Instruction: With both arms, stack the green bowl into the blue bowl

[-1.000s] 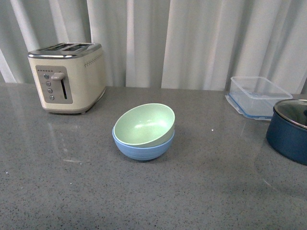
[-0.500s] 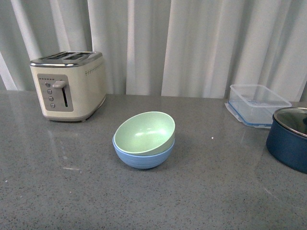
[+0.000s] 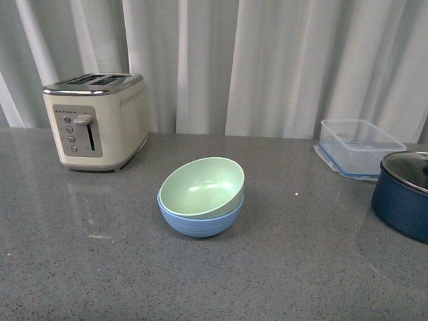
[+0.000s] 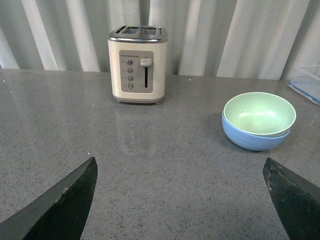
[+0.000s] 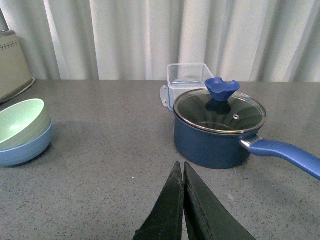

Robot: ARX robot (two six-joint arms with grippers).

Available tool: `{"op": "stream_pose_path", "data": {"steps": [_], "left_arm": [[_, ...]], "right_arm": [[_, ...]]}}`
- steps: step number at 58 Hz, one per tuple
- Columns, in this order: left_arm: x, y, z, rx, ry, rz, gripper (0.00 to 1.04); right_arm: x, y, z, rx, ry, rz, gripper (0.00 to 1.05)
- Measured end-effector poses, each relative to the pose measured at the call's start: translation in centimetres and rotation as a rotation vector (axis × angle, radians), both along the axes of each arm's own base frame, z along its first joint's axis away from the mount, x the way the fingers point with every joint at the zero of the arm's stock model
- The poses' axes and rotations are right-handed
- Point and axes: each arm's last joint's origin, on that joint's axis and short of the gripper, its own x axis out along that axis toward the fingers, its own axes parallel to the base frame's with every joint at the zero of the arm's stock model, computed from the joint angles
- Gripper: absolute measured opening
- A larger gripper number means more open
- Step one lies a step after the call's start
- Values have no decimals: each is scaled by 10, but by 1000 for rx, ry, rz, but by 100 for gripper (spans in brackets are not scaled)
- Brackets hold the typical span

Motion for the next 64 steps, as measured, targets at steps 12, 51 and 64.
{"op": "stream_pose_path", "data": {"steps": [12,51,64], "left_arm": [[0,0,0,0,0,0,98],[0,0,0,0,0,0,98],[0,0,0,0,-1,-1,98]], "right_arm": [[-7,0,2,0,-6,0,1],[-27,0,-2,0,16,0,1],[-32,0,-1,0,-4,3,1]]}}
